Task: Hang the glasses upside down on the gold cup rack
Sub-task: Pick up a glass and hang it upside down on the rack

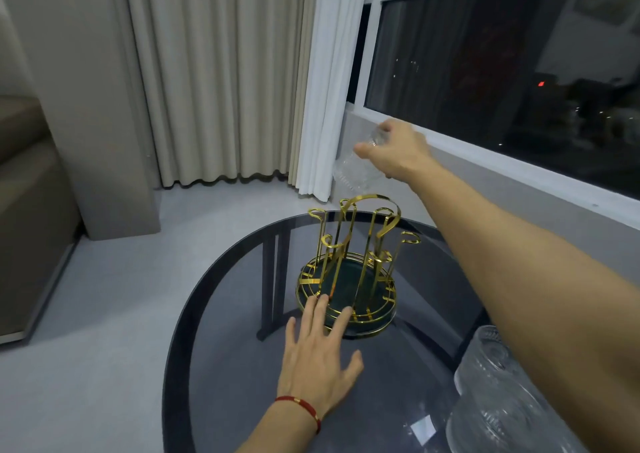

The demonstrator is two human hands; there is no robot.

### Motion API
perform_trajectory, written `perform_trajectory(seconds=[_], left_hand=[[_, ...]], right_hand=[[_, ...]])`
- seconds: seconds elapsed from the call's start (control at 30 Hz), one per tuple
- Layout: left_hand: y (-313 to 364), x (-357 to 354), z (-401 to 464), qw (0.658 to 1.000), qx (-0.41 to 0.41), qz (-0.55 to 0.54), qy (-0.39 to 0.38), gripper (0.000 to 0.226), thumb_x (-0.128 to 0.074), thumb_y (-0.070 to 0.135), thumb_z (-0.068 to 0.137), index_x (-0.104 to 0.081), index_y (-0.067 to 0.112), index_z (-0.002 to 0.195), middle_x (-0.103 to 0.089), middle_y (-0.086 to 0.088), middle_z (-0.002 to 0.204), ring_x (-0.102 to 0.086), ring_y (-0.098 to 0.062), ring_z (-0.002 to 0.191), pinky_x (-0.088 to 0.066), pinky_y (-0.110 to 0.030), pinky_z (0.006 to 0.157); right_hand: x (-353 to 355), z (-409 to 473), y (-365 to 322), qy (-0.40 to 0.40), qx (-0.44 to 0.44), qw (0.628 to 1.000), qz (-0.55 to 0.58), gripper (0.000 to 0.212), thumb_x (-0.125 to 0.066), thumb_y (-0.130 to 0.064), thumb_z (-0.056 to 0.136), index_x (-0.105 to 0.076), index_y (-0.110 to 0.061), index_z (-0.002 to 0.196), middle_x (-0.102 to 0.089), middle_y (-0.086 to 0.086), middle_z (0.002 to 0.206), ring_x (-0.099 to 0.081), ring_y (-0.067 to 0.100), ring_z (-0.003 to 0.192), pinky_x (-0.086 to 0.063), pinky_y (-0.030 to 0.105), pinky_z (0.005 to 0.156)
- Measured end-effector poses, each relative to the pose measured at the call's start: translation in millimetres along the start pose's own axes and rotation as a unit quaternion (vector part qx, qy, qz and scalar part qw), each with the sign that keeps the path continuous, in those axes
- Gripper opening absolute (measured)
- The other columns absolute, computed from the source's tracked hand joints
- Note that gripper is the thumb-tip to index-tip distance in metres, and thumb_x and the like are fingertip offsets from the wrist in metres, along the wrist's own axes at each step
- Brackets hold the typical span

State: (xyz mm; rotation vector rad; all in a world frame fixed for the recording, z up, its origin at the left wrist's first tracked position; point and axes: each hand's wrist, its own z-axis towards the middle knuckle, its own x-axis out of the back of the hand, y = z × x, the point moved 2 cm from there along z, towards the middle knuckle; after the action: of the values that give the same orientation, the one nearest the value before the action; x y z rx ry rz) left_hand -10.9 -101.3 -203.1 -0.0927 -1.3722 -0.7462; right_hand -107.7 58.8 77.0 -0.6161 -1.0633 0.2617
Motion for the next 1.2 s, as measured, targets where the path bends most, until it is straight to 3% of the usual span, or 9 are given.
perform_trajectory(seconds=[0.17,0.27,0.47,0.6,0.73,0.87,1.03,1.13,1.2], left_hand=[[-1.6,-5.3,0.8,1.000,0.001,0.006,0.012,0.073,-0.033,0.063,0.092,-0.011,0.043,0.159,0.004,0.000,0.173,0.016,-0.020,0.157,-0.003,-0.052,0.125],[-2.7,-7.3,2.4,1.000,0.002,0.002,0.012,0.074,-0.036,0.063,0.091,-0.010,0.043,0.158,0.005,-0.001,0.173,0.017,-0.020,0.157,0.001,-0.051,0.124],[-3.6,-8.4,3.6,1.000,-0.002,-0.008,0.015,0.073,-0.043,0.060,0.091,-0.015,0.044,0.157,-0.001,-0.001,0.173,0.016,-0.021,0.157,0.002,-0.051,0.123],[-4.2,-7.9,4.0,1.000,-0.003,-0.011,0.012,0.072,-0.044,0.058,0.090,-0.018,0.044,0.156,-0.003,-0.001,0.173,0.013,-0.022,0.158,-0.001,-0.052,0.123],[-4.7,-8.8,4.7,1.000,0.002,0.005,0.012,0.069,-0.039,0.061,0.091,-0.016,0.047,0.154,-0.003,0.001,0.173,0.013,-0.020,0.158,-0.002,-0.051,0.124],[-5.1,-8.3,4.4,1.000,0.005,0.016,0.003,0.071,-0.033,0.064,0.091,-0.013,0.045,0.157,-0.002,0.000,0.173,0.012,-0.021,0.158,-0.006,-0.052,0.125],[-1.7,-0.2,2.2,1.000,0.007,0.027,0.010,0.076,-0.037,0.060,0.094,-0.004,0.040,0.160,-0.005,-0.001,0.173,0.006,-0.021,0.159,-0.015,-0.051,0.126],[8.4,9.4,-1.0,0.999,0.025,0.031,0.004,0.082,-0.046,0.055,0.095,-0.004,0.033,0.161,-0.005,-0.004,0.173,0.002,-0.023,0.159,-0.021,-0.051,0.125],[23.8,18.4,-7.6,0.999,0.038,0.030,0.011,0.081,-0.050,0.053,0.094,-0.011,0.027,0.161,-0.011,-0.008,0.171,-0.005,-0.026,0.158,-0.027,-0.050,0.122]], right_hand=[[-43.1,14.3,0.6,-0.125,-0.015,0.989,-0.081,0.070,-0.082,-0.028,0.084,-0.055,-0.011,0.146,-0.060,0.014,0.145,-0.061,0.036,0.123,-0.056,0.044,0.097],[-57.6,15.6,3.3,-0.191,-0.040,0.975,-0.107,0.058,-0.085,-0.023,0.081,-0.063,-0.010,0.134,-0.064,0.013,0.136,-0.064,0.035,0.118,-0.059,0.049,0.097],[-68.3,21.1,-3.4,-0.296,-0.075,0.931,-0.201,0.073,-0.085,-0.028,0.086,-0.053,-0.003,0.147,-0.055,0.019,0.152,-0.055,0.041,0.136,-0.053,0.051,0.108],[-72.4,22.9,-2.6,-0.365,-0.106,0.895,-0.234,0.080,-0.075,-0.038,0.094,-0.039,-0.010,0.159,-0.038,0.016,0.167,-0.041,0.038,0.149,-0.042,0.050,0.119],[-72.3,22.7,2.3,-0.323,-0.076,0.925,-0.186,0.070,-0.074,-0.035,0.094,-0.048,-0.009,0.154,-0.048,0.016,0.161,-0.049,0.038,0.144,-0.047,0.052,0.114],[-58.6,12.5,9.3,-0.172,0.005,0.981,-0.096,0.038,-0.064,-0.024,0.099,-0.067,-0.008,0.134,-0.069,0.014,0.135,-0.065,0.029,0.115,-0.055,0.038,0.091],[-23.7,-39.1,30.4,-0.052,0.090,0.993,-0.050,0.039,-0.059,-0.024,0.098,-0.065,-0.019,0.137,-0.061,0.005,0.146,-0.064,0.023,0.119,-0.048,0.028,0.091],[0.3,-88.6,49.1,-0.012,0.135,0.990,-0.047,0.036,-0.059,-0.023,0.100,-0.066,-0.022,0.135,-0.063,0.001,0.142,-0.058,0.016,0.125,-0.038,0.028,0.099],[17.4,-125.6,62.3,-0.002,0.143,0.989,-0.043,0.032,-0.060,-0.021,0.099,-0.070,-0.022,0.130,-0.068,-0.001,0.133,-0.056,0.008,0.115,-0.039,0.021,0.098]])
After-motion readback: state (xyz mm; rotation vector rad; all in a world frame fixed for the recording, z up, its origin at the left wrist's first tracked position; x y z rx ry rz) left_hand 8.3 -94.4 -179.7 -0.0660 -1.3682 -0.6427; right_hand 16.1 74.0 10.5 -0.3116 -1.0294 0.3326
